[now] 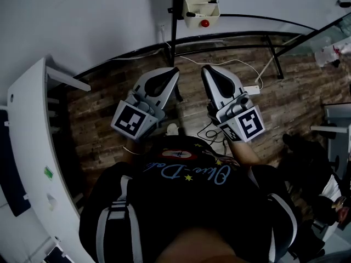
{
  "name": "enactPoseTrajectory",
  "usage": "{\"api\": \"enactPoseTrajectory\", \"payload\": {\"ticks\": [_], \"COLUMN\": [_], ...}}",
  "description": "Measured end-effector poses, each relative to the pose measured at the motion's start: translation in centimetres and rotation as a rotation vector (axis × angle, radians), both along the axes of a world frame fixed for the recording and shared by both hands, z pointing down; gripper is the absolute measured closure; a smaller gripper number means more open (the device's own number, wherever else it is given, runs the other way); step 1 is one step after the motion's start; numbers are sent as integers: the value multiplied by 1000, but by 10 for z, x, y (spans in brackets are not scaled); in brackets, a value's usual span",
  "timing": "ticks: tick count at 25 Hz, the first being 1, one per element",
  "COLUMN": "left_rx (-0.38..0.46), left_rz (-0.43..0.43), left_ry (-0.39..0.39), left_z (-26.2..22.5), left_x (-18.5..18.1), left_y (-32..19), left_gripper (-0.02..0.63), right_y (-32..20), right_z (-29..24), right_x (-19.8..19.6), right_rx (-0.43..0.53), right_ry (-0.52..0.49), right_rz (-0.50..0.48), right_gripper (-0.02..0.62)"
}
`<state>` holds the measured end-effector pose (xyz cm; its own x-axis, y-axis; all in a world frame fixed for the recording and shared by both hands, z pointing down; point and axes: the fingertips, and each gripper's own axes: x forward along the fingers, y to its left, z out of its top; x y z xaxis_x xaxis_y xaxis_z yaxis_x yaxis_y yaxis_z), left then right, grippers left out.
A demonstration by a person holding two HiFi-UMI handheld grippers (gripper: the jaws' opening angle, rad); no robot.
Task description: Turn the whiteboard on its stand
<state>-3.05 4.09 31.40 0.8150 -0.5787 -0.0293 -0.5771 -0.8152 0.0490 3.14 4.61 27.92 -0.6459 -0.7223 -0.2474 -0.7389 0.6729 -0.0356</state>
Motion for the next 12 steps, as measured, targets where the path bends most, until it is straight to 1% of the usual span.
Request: {"api": "enactPoseTrajectory", "payload": {"ticks": [7,12], "left_rx": [0,2], "left_rz": [11,2], "left_ry": [-7,-11], "left_z": [6,4], "left_x": [-17,-27], "left_y": [-23,-33], "left_gripper": [609,609], "right_y": [-20,-25], "right_z": [6,2], "right_x": [-11,-9], "right_rx": [-1,3], "right_ry": [14,13], "right_rz": [26,51], "right_gripper": [561,561]}}
